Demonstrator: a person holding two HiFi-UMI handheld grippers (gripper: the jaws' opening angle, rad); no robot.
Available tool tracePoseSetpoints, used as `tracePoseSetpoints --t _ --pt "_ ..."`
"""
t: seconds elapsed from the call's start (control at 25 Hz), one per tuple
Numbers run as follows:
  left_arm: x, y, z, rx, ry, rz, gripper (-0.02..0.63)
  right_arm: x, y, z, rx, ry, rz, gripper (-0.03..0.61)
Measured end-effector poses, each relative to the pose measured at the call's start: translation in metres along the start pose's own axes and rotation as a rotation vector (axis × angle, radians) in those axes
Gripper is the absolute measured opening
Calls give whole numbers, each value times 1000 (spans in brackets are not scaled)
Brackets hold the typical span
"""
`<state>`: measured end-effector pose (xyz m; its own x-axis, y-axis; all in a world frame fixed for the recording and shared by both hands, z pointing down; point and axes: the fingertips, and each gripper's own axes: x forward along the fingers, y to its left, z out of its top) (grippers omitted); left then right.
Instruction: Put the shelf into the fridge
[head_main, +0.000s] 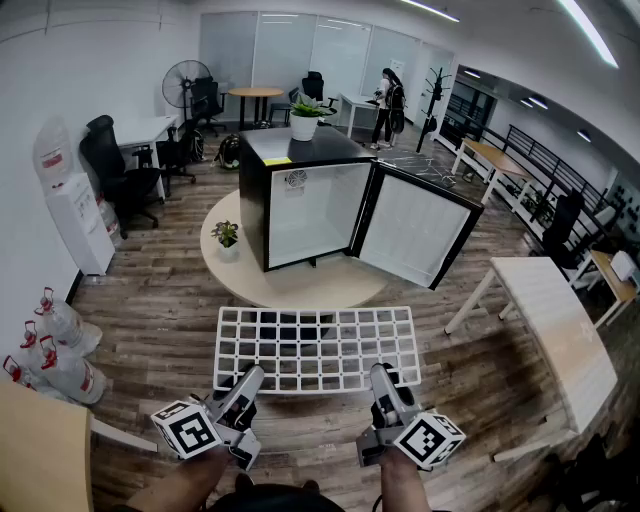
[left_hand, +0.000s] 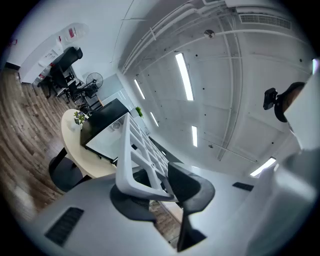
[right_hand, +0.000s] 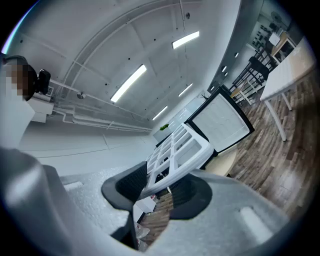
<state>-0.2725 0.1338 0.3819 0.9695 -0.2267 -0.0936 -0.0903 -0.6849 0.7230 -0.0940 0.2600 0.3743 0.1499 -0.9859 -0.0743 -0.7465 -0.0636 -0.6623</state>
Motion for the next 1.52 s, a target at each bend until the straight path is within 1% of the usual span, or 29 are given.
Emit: tracePoseSetpoints --t 0.2,0.48,0.68,0.88,1.08,1.28,1.4,1.52 --pt "0 -1 -7 -11 1 0 89 -5 -4 1 -17 6 1 132" --pt "3 -3 -10 -8 8 -9 89 -8 -7 2 -8 -2 -9 132" --pt "11 -11 -13 44 20 -12 94 -14 -15 8 11 -19 -7 132" --pt "24 -19 -28 26 38 -12 94 -26 -28 20 6 -21 -15 132" --pt "44 -35 -44 30 47 -27 94 -42 -45 39 5 -34 -17 132" --pt "59 -33 -67 2 68 30 94 -55 -65 55 -2 -44 -21 133" --pt "70 -43 -70 16 51 0 94 -56 -74 59 -6 -31 -15 132" --pt "78 -51 -78 17 47 -1 94 -61 -84 65 0 -18 -5 132"
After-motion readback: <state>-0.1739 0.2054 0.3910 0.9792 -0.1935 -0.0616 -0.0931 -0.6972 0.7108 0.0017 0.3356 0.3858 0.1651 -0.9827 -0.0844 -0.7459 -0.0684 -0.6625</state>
